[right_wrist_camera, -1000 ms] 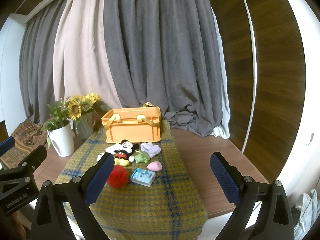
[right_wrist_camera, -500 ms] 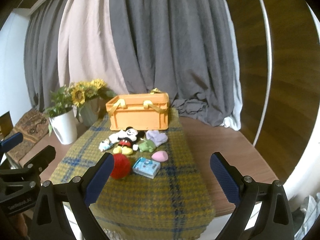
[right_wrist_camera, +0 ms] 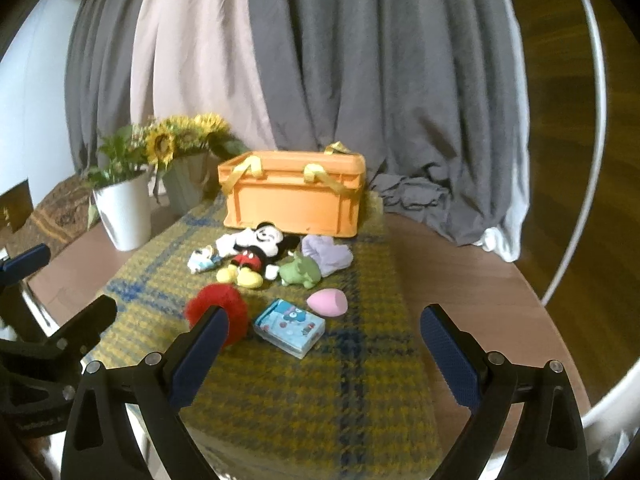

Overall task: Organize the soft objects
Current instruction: 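Close the left gripper on the red pompom while the right gripper grasps the blue tissue pack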

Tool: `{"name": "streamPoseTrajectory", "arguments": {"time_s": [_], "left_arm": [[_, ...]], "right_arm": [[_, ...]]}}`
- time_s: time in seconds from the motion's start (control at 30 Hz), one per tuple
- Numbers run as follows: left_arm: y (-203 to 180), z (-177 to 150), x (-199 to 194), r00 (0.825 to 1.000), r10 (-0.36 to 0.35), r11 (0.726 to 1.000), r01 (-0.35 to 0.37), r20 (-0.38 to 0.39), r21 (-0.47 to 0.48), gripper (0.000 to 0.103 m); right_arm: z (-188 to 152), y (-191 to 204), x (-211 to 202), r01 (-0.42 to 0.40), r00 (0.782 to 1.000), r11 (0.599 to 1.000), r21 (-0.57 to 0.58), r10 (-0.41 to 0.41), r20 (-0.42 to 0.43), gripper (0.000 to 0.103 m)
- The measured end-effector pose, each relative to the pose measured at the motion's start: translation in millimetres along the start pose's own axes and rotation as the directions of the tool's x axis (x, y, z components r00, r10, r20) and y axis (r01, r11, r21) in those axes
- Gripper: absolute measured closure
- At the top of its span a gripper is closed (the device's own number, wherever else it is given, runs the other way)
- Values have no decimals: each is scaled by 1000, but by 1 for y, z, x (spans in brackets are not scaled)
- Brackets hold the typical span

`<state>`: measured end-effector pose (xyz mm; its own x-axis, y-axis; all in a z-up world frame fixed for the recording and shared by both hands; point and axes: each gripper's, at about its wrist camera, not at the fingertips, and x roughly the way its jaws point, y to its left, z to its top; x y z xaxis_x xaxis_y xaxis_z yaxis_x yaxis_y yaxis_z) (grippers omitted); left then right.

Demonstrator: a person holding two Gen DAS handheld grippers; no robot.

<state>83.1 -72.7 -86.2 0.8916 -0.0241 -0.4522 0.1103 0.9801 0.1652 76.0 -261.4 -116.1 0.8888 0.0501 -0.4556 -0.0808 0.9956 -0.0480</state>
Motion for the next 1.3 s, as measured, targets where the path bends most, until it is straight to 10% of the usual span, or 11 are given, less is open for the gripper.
{"name": "streamPoseTrajectory", "arguments": {"time_s": [1.3], "left_arm": [[-31, -27, 147, 963, -182, 953, 223, -200, 207, 17]], "right_arm": [[-33, 13, 163, -202, 952, 965, -164, 154, -265, 17]]}}
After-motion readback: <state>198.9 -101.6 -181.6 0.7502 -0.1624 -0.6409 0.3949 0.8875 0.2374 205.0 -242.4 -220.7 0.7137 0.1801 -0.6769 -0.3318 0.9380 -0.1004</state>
